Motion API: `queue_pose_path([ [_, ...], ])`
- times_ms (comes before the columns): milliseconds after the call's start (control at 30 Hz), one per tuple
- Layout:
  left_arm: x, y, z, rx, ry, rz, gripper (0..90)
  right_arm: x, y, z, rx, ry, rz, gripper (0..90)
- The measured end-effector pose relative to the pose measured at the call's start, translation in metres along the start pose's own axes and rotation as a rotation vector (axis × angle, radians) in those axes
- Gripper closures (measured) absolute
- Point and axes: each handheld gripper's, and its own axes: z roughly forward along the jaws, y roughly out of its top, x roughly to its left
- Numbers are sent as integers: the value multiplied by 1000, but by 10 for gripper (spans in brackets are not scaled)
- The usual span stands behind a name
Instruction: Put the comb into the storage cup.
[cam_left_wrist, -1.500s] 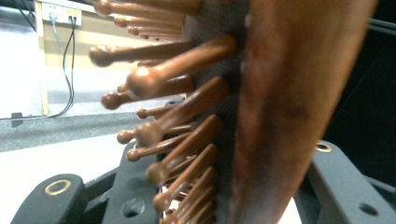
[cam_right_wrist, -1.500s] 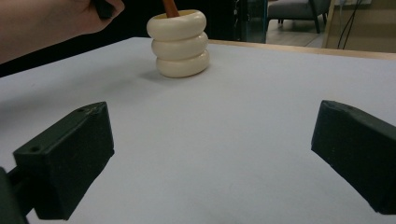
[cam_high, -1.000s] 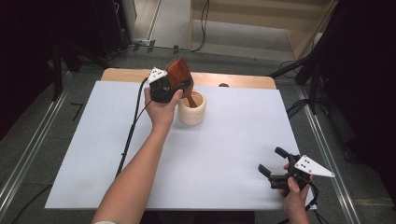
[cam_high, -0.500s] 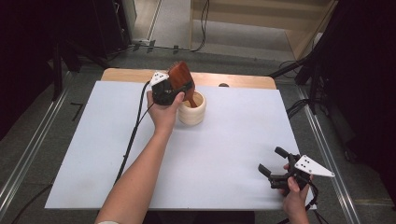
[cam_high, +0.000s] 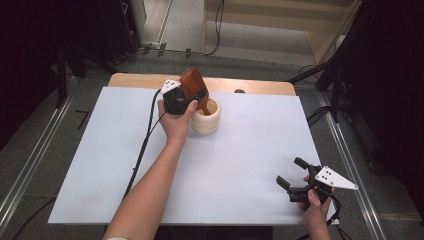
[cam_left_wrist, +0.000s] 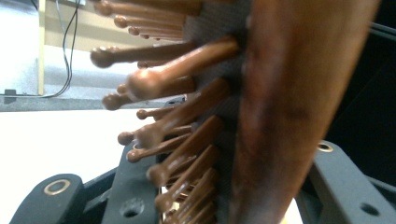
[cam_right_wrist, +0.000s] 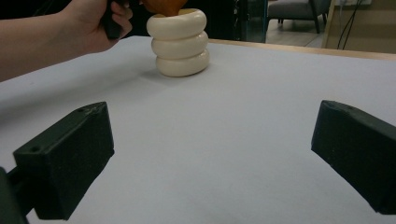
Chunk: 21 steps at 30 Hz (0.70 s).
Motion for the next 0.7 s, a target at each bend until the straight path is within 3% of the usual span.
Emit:
queue_pose_path([
  [200,6,-1,-1,-1,27,-25,532,0,0,0,4,0,0,0],
  [500,7,1,-3,15,67,10,450,0,0,0,2,-3,-5,0],
  [567,8,2,-5,13,64,9,417,0,0,0,2,-2,-3,0],
  [700,9,3,-6,23,59,7,268,0,0,0,2,-4,-2,0],
])
